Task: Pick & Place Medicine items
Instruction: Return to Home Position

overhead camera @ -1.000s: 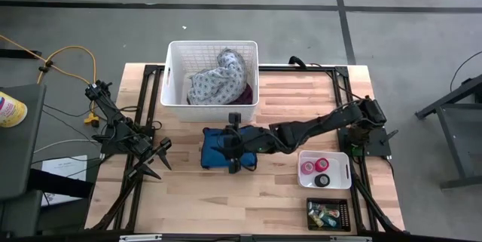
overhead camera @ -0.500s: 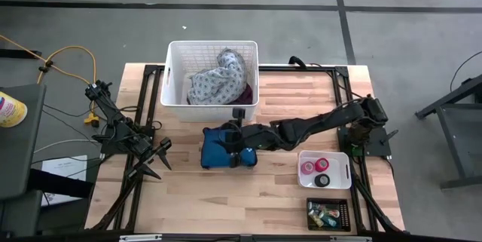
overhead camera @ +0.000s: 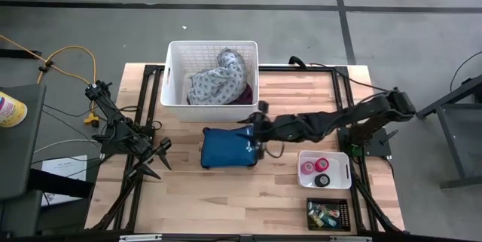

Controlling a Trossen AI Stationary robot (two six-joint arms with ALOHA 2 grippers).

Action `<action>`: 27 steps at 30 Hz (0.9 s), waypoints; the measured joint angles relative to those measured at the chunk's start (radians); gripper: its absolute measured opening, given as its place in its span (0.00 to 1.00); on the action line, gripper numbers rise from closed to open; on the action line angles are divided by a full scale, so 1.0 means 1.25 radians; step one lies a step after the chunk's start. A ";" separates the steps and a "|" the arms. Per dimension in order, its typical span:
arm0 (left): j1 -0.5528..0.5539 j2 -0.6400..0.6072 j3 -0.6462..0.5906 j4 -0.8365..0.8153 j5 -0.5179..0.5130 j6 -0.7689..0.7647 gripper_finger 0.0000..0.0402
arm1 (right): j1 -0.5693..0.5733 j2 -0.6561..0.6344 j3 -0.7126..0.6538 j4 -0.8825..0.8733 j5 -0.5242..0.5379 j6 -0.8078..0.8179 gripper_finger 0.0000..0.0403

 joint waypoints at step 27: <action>0.000 0.000 0.000 0.010 0.000 0.000 0.50 | -0.003 -0.426 -0.496 0.191 0.056 0.087 0.39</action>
